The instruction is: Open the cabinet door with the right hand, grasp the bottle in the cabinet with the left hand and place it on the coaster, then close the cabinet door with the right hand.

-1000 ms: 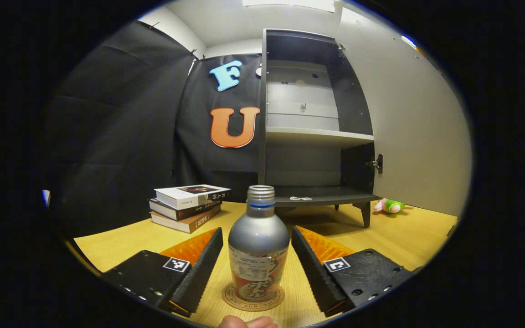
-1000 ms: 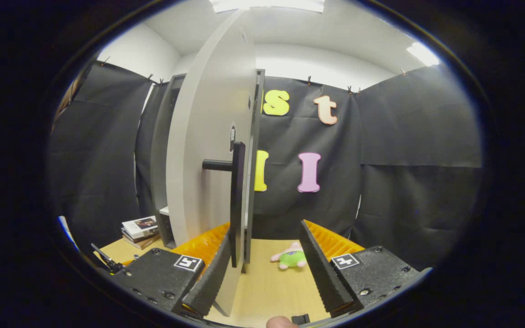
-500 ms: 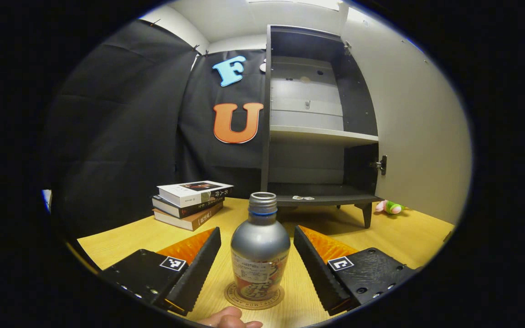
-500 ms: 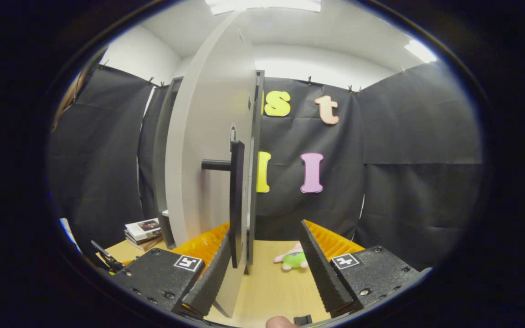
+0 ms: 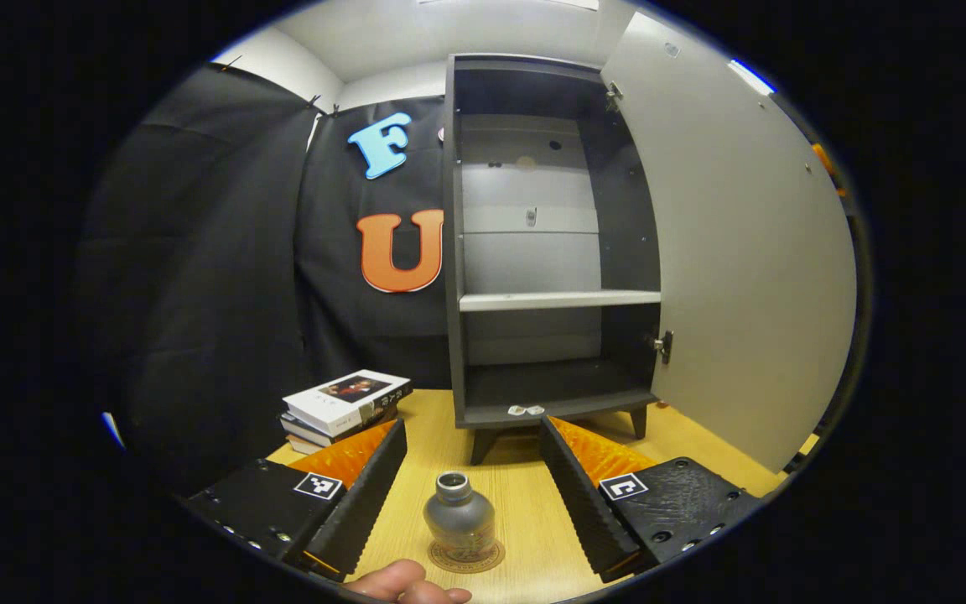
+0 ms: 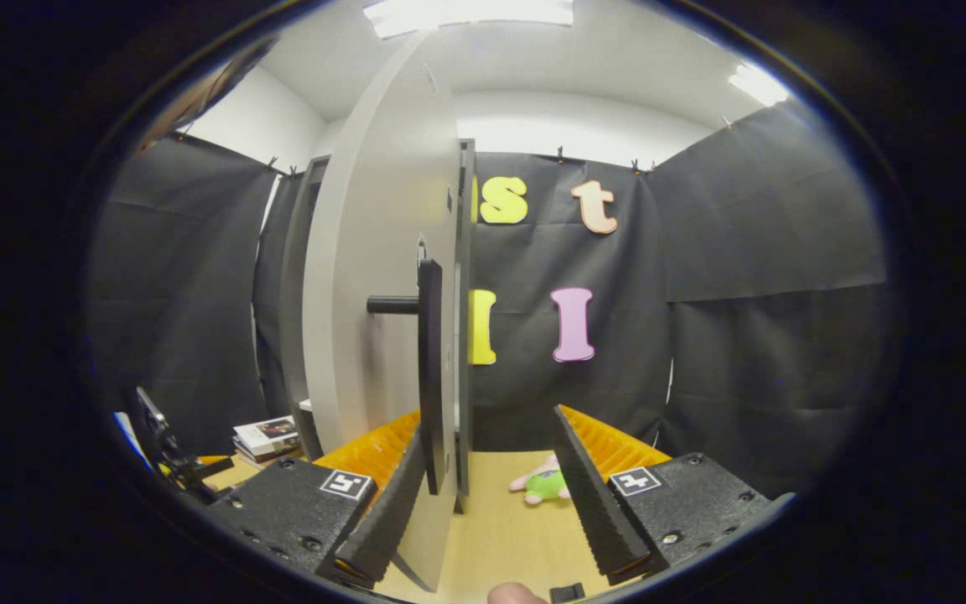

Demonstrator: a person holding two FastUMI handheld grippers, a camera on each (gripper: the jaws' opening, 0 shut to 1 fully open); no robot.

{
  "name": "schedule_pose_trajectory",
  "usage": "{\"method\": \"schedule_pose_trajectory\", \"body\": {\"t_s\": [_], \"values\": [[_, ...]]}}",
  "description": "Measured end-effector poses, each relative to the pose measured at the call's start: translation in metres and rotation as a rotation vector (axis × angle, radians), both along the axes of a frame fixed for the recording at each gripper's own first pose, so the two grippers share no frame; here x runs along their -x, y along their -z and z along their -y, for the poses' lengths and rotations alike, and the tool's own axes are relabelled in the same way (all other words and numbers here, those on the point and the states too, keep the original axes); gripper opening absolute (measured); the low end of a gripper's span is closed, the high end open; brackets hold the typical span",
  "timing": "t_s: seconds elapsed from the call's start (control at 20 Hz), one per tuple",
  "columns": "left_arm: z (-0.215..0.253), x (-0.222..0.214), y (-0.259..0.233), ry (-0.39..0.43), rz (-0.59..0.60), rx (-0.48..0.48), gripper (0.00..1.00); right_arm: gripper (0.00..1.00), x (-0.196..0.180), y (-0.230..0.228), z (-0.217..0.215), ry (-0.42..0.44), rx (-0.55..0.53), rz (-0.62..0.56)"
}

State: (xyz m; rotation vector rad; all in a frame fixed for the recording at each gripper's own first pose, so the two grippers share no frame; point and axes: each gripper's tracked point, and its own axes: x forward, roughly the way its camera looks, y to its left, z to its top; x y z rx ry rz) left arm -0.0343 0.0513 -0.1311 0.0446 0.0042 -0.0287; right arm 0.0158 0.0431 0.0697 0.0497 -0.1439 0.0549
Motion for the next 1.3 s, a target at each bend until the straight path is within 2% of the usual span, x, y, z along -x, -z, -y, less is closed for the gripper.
{"method": "schedule_pose_trajectory", "body": {"t_s": [0.15,0.2,0.25,0.3,0.4,0.45,0.55,0.6,0.65,0.8,0.85,0.9,1.05,1.3], "values": [[0.008,0.007,-0.066,-0.019,0.009,0.023,0.95,0.89,-0.001,0.001,0.001,-0.006,-0.044,0.009],[0.01,0.01,-0.084,-0.03,0.009,0.039,0.95,0.84,0.0,0.002,0.0,-0.012,-0.072,0.014],[0.016,0.01,-0.099,-0.032,0.011,0.06,0.95,0.84,-0.001,0.002,-0.002,-0.019,-0.1,0.017],[0.021,0.008,-0.113,-0.032,0.012,0.064,0.95,0.89,-0.001,0.003,-0.003,-0.024,-0.122,0.021],[0.027,0.002,-0.139,-0.029,0.056,0.02,0.95,0.89,-0.001,0.002,-0.003,-0.027,-0.14,0.037],[0.032,-0.001,-0.147,-0.018,0.072,0.002,0.95,0.84,-0.001,0.002,-0.002,-0.027,-0.15,0.036],[0.05,-0.005,-0.151,0.027,0.075,-0.014,0.95,0.89,0.001,0.003,0.001,-0.018,-0.167,0.038],[0.056,-0.005,-0.155,0.043,0.08,-0.015,1.0,0.86,0.002,0.006,0.001,-0.021,-0.169,0.026],[0.064,-0.006,-0.158,0.061,0.088,-0.014,0.95,0.9,0.005,0.006,0.003,-0.025,-0.18,0.028],[0.081,-0.006,-0.159,0.094,0.103,-0.019,0.96,0.9,0.017,0.011,0.016,0.004,-0.237,0.031],[0.087,-0.007,-0.158,0.102,0.104,-0.014,0.96,0.86,0.021,0.015,0.02,0.014,-0.255,0.022],[0.093,-0.009,-0.157,0.112,0.101,-0.009,0.96,0.9,0.026,0.026,0.02,0.019,-0.259,-0.005],[0.108,-0.014,-0.155,0.135,0.095,-0.017,0.96,0.9,0.035,0.049,0.035,0.057,-0.25,-0.076],[0.118,-0.015,-0.149,0.137,0.09,-0.013,0.96,0.9,0.014,0.055,0.024,0.0,-0.261,-0.152]]}}
